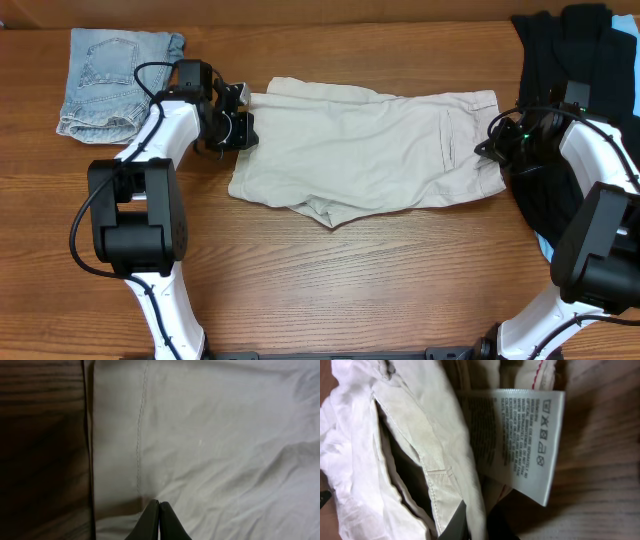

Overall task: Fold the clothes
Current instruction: 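Fold the right end of the shorts leftward over the middle with the right gripper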

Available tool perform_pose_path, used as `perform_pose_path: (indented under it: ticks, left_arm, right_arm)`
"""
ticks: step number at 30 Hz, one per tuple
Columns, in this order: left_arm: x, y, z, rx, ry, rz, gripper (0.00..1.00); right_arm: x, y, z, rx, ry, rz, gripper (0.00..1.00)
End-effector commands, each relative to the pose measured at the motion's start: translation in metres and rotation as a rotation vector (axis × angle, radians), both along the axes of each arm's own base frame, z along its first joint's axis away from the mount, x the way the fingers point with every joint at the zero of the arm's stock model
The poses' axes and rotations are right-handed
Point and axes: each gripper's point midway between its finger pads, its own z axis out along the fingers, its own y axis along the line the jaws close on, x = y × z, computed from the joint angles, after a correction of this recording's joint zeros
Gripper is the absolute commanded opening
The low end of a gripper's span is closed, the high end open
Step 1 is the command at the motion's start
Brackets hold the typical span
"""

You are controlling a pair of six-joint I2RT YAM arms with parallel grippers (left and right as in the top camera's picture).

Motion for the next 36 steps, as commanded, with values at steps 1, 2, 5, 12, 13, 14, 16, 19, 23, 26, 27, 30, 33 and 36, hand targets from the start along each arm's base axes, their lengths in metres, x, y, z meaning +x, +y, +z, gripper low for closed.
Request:
perform_pose_path:
  ticks: [1,2,5,12,13,14,16,19,23,26,27,30,33,36]
  left_arm:
    - [-0.003,-0.010,0.005,0.003,-0.006,-0.002,0.04]
    - [-0.002,-0.011,0.006,0.002,-0.011,-0.004,0.04]
    - [0.002,-0.015,0.003,0.002,-0.027,-0.012,0.04]
    - [0.000,-0.014,-0.010,0.005,0.007,0.010,0.04]
    - [0.000,-0.014,-0.012,0.004,0.012,0.011,0.04]
    - [-0.001,-0.014,-0.013,0.003,0.018,0.016,0.04]
    - [-0.001,-0.014,-0.018,0.003,0.028,0.019,0.04]
    - [-0.002,-0.018,-0.020,0.001,0.034,0.017,0.04]
    - [-0.003,-0.027,-0.020,0.002,0.027,-0.004,0.04]
    - [-0.003,-0.031,-0.019,0.002,0.022,-0.012,0.04]
    - [-0.003,-0.032,-0.019,0.002,0.022,-0.014,0.04]
    - [-0.002,-0.031,-0.020,0.015,0.020,-0.012,0.04]
    - [-0.003,-0.030,-0.021,0.020,0.022,-0.011,0.04]
    - [-0.003,-0.030,-0.021,0.020,0.022,-0.011,0.04]
  right_arm:
    - [0.011,-0.010,0.030,-0.071,-0.051,-0.017,0.04]
    - [0.010,-0.014,0.033,-0.094,-0.039,-0.023,0.04]
    - [0.011,-0.025,0.055,-0.150,-0.020,-0.036,0.04]
    - [0.017,-0.026,0.091,-0.153,-0.051,-0.038,0.04]
    - [0.017,-0.024,0.095,-0.149,-0.050,-0.033,0.04]
    - [0.016,-0.021,0.097,-0.145,-0.049,-0.027,0.04]
    - [0.015,-0.010,0.100,-0.139,-0.045,-0.004,0.04]
    - [0.015,0.012,0.100,-0.137,-0.043,0.048,0.04]
    - [0.019,0.046,0.101,-0.128,-0.050,0.096,0.04]
    - [0.024,0.068,0.103,-0.123,-0.067,0.121,0.04]
    - [0.025,0.074,0.104,-0.123,-0.075,0.133,0.04]
    - [0.027,0.087,0.107,-0.130,-0.095,0.156,0.04]
    - [0.027,0.084,0.112,-0.164,-0.099,0.134,0.04]
    - [0.026,0.077,0.126,-0.186,-0.113,0.119,0.04]
